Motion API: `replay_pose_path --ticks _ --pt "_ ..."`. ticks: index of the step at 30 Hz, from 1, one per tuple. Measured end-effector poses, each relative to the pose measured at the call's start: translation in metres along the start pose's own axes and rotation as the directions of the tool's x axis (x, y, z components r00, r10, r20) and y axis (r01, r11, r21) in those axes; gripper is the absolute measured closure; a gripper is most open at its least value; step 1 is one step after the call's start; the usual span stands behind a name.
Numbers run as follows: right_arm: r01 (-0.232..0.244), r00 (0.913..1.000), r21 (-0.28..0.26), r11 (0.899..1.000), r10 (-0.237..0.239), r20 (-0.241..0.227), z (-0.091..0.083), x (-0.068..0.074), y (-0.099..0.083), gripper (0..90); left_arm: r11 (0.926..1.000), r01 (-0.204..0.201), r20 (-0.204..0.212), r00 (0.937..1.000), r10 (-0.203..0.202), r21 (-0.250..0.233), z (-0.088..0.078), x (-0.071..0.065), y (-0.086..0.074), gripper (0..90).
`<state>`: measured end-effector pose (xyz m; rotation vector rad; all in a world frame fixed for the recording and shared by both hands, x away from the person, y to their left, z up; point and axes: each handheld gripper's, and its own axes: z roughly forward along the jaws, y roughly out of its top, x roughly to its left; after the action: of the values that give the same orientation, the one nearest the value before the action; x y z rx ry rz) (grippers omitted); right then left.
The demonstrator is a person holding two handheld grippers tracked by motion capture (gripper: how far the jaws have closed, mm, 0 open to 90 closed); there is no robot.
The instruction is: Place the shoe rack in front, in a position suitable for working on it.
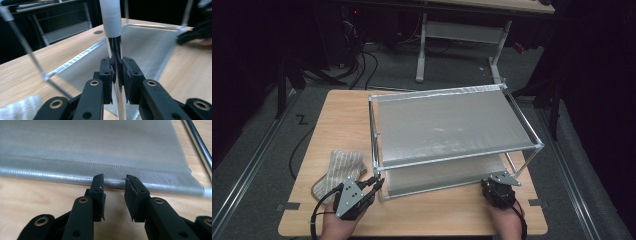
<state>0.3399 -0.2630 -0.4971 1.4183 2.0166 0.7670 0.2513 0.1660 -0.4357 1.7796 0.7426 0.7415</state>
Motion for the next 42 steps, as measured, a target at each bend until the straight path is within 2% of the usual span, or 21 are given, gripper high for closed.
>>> replay_pose_path --ticks 1,6,9,10,11,14,15,16,21,24,25,26,27,29,31,35,37,39,40,42 --pt "0.000 1.0000 0.000 1.000 0.000 0.000 0.000 0.000 0.000 68.1 1.0000 0.000 0.000 1.0000 0.000 0.000 0.000 0.000 0.000 78.2" --pt "-0.027 0.9986 -0.006 1.000 0.027 0.045 0.019 -0.009 0.015 67.8 0.9992 -0.039 0.054 0.9978 0.040 -0.011 0.001 -0.022 0.004 77.7" --pt "-0.030 0.9969 -0.006 1.000 0.030 0.073 0.029 -0.013 0.025 66.4 0.9987 -0.048 0.083 0.9953 0.049 -0.019 0.007 -0.034 0.007 77.5" --pt "-0.029 0.9972 -0.002 1.000 0.029 0.069 0.030 -0.015 0.029 64.7 0.9983 -0.050 0.103 0.9933 0.053 -0.029 0.013 -0.042 0.010 77.6" --pt "-0.029 0.9972 -0.002 1.000 0.029 0.069 0.030 -0.015 0.029 64.7 0.9983 -0.050 0.103 0.9933 0.053 -0.029 0.013 -0.042 0.010 77.6" --pt "-0.022 0.9986 -0.043 0.999 0.024 0.048 0.017 -0.011 0.029 62.2 0.9967 -0.070 0.145 0.9865 0.075 -0.040 0.025 -0.057 0.015 77.6" --pt "-0.012 0.9997 -0.081 0.997 0.014 0.020 0.002 -0.007 0.025 61.2 0.9934 -0.105 0.154 0.9819 0.111 -0.047 0.033 -0.068 0.019 77.0" --pt "-0.012 0.9997 -0.081 0.997 0.014 0.020 0.002 -0.007 0.025 61.2 0.9934 -0.105 0.154 0.9819 0.111 -0.047 0.033 -0.068 0.019 76.7" --pt "0.007 0.9998 -0.178 0.984 -0.010 -0.018 -0.038 0.006 0.018 59.4 0.9915 -0.119 0.162 0.9786 0.126 -0.051 0.055 -0.080 0.028 76.6" --pt "0.015 0.9990 -0.228 0.974 -0.024 -0.037 -0.053 0.015 0.014 59.0 0.9905 -0.126 0.150 0.9797 0.133 -0.055 0.067 -0.081 0.031 76.4" --pt "0.025 0.9985 -0.250 0.968 -0.037 -0.041 -0.057 0.020 0.011 58.8 0.9926 -0.111 0.139 0.9834 0.117 -0.048 0.072 -0.078 0.032 76.4" --pt "0.025 0.9985 -0.250 0.968 -0.037 -0.041 -0.057 0.020 0.011 58.8 0.9926 -0.111 0.139 0.9834 0.117 -0.048 0.072 -0.078 0.032 76.6" --pt "0.033 0.9984 -0.258 0.966 -0.043 -0.035 -0.057 0.024 0.004 58.8 0.9948 -0.094 0.139 0.9854 0.099 -0.039 0.071 -0.074 0.033 76.8" --pt "0.036 0.9983 -0.258 0.965 -0.047 -0.035 -0.056 0.024 0.000 58.9 0.9950 -0.092 0.138 0.9858 0.097 -0.038 0.069 -0.073 0.032 76.9" --pt "0.053 0.9969 -0.229 0.972 -0.065 -0.045 -0.052 0.026 -0.007 58.3 0.9951 -0.083 0.137 0.9866 0.089 -0.054 0.060 -0.071 0.027 76.9" --pt "0.050 0.9967 -0.215 0.975 -0.063 -0.052 -0.049 0.026 -0.009 58.1 0.9948 -0.080 0.142 0.9859 0.088 -0.062 0.052 -0.069 0.023 76.3" --pt "0.053 0.9966 -0.212 0.976 -0.065 -0.050 -0.049 0.028 -0.010 57.4 0.9953 -0.084 0.173 0.9808 0.091 -0.049 0.046 -0.065 0.022 65.8" --pt "0.057 0.9963 -0.210 0.976 -0.069 -0.051 -0.049 0.028 -0.011 57.1 0.9963 -0.072 0.187 0.9791 0.080 -0.047 0.037 -0.060 0.019 58.4" --pt "0.053 0.9966 -0.208 0.977 -0.065 -0.051 -0.050 0.028 -0.012 57.0 0.9968 -0.062 0.192 0.9788 0.071 -0.050 0.031 -0.056 0.016 55.8" --pt "0.042 0.9969 -0.205 0.978 -0.055 -0.056 -0.050 0.027 -0.013 56.6 0.9978 -0.041 0.183 0.9819 0.050 -0.052 0.020 -0.045 0.010 49.9"
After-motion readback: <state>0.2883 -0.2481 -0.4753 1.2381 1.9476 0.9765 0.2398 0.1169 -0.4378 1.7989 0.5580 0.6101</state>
